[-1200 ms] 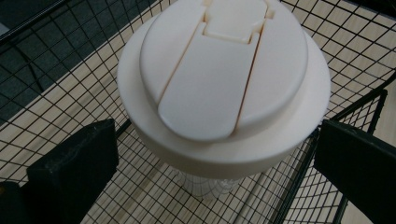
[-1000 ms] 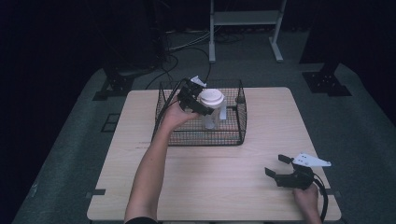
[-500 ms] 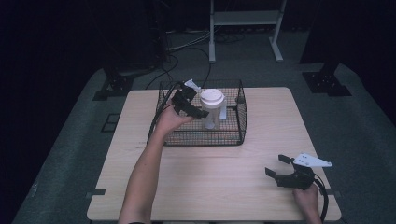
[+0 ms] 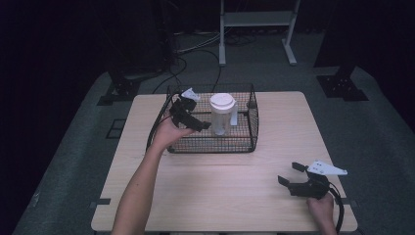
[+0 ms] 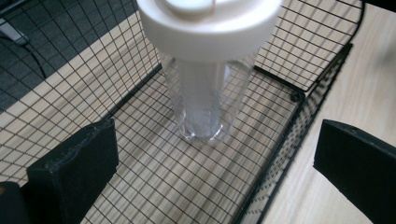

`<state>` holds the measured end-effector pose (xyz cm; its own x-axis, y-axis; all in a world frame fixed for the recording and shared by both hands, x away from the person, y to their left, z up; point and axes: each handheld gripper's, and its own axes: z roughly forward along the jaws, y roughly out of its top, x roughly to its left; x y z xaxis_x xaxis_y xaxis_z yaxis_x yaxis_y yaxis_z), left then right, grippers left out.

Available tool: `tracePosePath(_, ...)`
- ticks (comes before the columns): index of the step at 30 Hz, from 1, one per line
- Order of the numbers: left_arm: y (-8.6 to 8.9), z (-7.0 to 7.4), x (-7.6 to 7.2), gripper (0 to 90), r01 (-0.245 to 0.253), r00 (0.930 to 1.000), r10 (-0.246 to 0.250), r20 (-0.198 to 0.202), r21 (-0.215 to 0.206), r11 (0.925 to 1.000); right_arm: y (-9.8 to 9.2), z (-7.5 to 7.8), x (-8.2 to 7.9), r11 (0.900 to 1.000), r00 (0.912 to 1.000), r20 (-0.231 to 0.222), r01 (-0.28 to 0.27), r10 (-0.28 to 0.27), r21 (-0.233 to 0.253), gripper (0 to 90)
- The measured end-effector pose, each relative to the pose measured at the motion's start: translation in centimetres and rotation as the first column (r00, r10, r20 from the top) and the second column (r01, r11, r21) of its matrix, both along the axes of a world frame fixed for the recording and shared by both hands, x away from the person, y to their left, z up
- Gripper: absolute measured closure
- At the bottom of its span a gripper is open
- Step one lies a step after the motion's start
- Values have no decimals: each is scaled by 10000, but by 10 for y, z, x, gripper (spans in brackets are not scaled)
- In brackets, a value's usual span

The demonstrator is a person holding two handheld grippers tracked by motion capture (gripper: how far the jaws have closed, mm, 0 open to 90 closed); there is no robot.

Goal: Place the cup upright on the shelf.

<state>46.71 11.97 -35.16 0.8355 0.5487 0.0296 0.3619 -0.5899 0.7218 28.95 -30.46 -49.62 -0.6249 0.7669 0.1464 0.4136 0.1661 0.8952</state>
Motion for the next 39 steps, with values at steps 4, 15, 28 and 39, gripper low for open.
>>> tracePosePath(4, 7, 0, -11, 0, 69, 9999, -67, 134, -138, 9999, 0, 0, 0, 10000, 10000, -9, 16, -16, -3, 129)
tracePosePath(15, 19, 2, -40, 0, 312, 9987, -300, 415, -297, 9991, 0, 0, -1, 9998, 9998, -14, 178, -178, 14, 129)
tracePosePath(28, 32, -4, -66, 0, 543, 9979, -527, 388, -409, 9977, 0, -1, -1, 9997, 9998, 49, 193, -192, -119, 129)
tracePosePath(39, 40, -11, -86, 0, 721, 9964, -700, 471, -447, 9964, 2, -1, -2, 9997, 9999, 21, 159, -159, -177, 129)
